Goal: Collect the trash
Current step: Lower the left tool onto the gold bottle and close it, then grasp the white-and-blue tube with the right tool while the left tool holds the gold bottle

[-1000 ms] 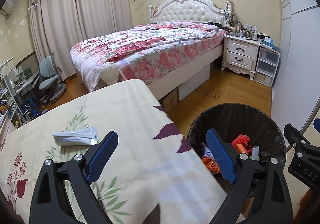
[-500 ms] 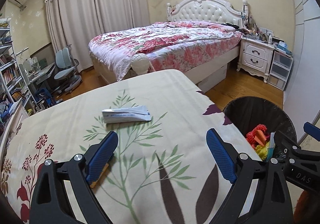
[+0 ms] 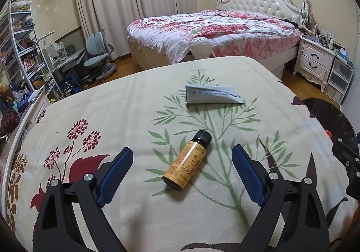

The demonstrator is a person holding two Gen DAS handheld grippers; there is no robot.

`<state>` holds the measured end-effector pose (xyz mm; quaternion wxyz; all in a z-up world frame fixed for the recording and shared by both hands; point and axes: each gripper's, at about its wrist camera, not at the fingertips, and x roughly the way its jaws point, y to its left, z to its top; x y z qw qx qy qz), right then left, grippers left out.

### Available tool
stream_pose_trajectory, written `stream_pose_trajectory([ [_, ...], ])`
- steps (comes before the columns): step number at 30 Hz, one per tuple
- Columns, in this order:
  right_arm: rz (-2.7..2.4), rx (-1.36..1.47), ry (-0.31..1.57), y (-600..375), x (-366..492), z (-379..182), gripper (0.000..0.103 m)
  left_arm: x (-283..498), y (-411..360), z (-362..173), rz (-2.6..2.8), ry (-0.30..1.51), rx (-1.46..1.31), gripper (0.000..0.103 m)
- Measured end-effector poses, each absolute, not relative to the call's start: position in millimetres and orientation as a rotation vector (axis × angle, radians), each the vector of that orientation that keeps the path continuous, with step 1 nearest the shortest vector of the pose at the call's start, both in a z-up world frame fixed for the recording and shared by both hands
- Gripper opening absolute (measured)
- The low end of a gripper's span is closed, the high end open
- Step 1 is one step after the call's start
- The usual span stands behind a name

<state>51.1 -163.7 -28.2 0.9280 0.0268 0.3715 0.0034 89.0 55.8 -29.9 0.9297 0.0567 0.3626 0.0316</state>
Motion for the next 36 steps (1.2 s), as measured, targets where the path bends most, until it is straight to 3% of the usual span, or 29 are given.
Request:
stream_pose_trajectory([
  [7, 0.05, 0.025, 0.771, -143.1, 55.7, -28.8, 0.098, 97.6, 66.0, -41.2, 0.013, 0.831, 0.098, 0.063],
  [11, 0.069, 0.015, 0.774, -134.6, 58.6, -29.4, 0.098, 101.1, 72.1, -47.6, -0.028, 0.882, 0.06, 0.036],
  [14, 0.081, 0.006, 0.777, -128.5, 62.1, -30.0, 0.098, 100.2, 73.0, -48.2, -0.032, 0.875, 0.064, 0.027],
  [36, 0.143, 0.004, 0.814, -83.3, 169.4, -26.9, 0.098, 137.9, 140.6, -46.5, 0.116, 0.87, 0.042, 0.028],
])
